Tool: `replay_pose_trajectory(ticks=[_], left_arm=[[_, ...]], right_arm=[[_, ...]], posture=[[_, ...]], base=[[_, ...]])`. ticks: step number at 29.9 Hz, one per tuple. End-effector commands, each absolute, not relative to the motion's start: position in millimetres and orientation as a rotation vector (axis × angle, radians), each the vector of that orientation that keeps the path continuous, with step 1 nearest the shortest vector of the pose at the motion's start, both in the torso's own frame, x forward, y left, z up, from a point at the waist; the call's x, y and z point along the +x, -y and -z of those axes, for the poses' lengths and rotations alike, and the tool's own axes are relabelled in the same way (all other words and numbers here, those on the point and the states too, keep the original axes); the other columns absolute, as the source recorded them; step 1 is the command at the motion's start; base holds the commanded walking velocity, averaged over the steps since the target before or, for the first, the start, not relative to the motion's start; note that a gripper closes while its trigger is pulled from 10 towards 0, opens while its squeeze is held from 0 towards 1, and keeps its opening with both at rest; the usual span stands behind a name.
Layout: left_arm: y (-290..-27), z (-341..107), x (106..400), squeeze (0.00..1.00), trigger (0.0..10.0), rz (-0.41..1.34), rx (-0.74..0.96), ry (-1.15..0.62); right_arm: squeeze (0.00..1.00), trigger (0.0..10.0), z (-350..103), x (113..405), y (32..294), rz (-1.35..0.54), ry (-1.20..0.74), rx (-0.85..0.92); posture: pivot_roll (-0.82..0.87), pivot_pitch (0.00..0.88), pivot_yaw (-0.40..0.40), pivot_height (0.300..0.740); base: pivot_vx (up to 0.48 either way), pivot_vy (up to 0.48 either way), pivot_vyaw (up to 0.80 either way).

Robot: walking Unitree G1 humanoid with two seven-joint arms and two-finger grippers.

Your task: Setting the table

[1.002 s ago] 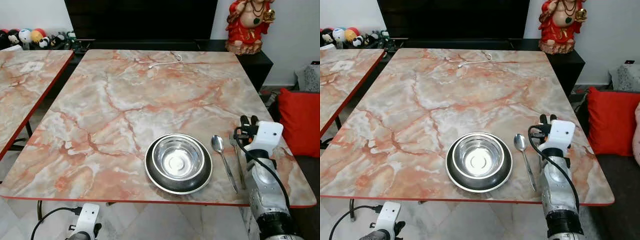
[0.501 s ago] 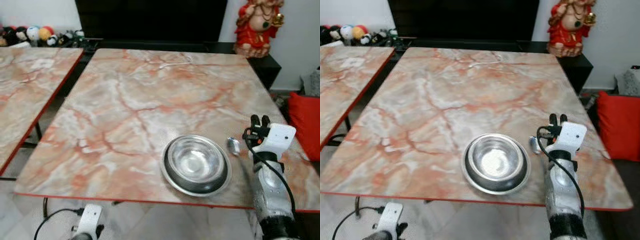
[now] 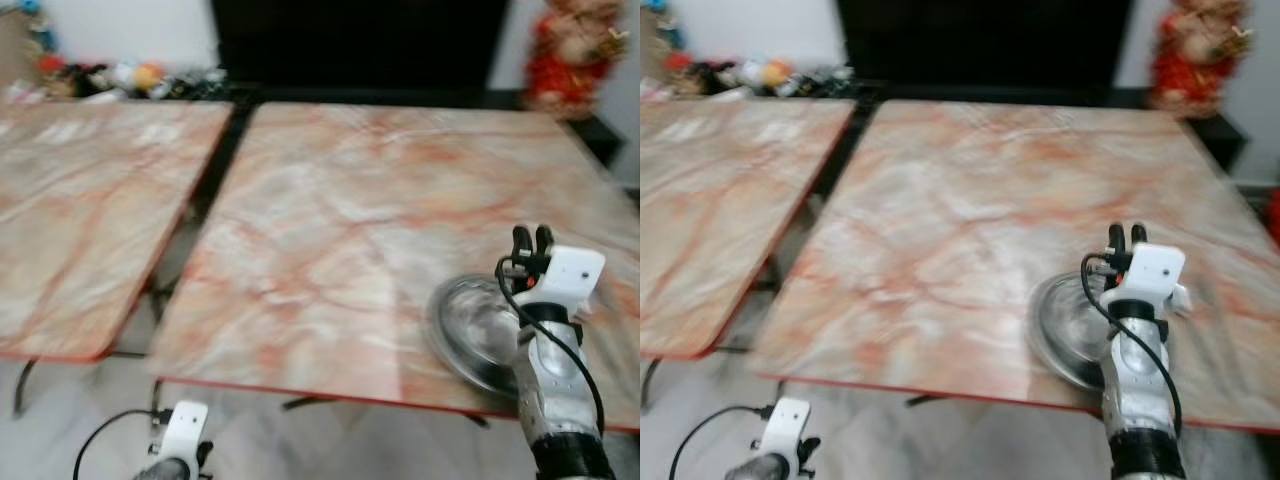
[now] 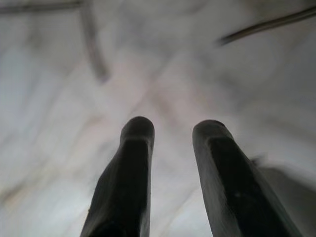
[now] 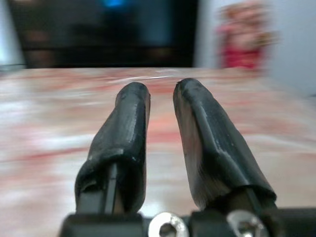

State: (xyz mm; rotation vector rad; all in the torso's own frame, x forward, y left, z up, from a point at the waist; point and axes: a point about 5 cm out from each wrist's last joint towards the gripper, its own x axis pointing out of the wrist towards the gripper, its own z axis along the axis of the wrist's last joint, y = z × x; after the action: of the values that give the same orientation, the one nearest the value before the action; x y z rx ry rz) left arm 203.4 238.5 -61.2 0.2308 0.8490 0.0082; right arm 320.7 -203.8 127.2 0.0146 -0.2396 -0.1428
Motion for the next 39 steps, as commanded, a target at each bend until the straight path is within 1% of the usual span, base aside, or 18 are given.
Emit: replay_pose_trajectory(ticks=[1, 7, 14, 32, 39], left_arm=[[-236.5, 63.5, 200.9, 0.0, 10.0, -0.01, 0.22, -0.864], [-236.9, 62.5, 202.3, 0.0, 10.0, -0.017, 0.215, -0.857], [-236.9, 61.9, 203.3, 0.0, 10.0, -0.019, 0.211, -0.852], [-235.7, 60.7, 205.9, 0.0, 10.0, -0.02, 0.207, -0.841], [-235.7, 60.9, 205.4, 0.0, 10.0, -0.02, 0.208, -0.842]], right_arm=[[0.0, 10.0, -134.9, 319.6, 208.9, 0.145, 0.275, -0.008], [0.0, 10.0, -138.6, 320.8, 209.9, 0.141, 0.29, -0.011], [0.0, 10.0, -139.6, 321.2, 210.7, 0.147, 0.293, 0.003], [0.0, 10.0, -143.4, 322.4, 201.6, 0.124, 0.312, 0.013], [0.0, 10.0, -144.8, 321.3, 201.6, 0.124, 0.326, 0.011]], posture=[[0.05, 0.003, 0.002, 0.74], [0.06, 0.014, 0.001, 0.74], [0.06, 0.021, -0.003, 0.74], [0.06, 0.025, -0.006, 0.74], [0.05, 0.013, -0.004, 0.74]], base=[[0.0, 0.48, 0.8], [0.0, 0.48, 0.65], [0.0, 0.48, 0.0], [0.0, 0.48, 0.0], [0.0, 0.48, 0.0]])
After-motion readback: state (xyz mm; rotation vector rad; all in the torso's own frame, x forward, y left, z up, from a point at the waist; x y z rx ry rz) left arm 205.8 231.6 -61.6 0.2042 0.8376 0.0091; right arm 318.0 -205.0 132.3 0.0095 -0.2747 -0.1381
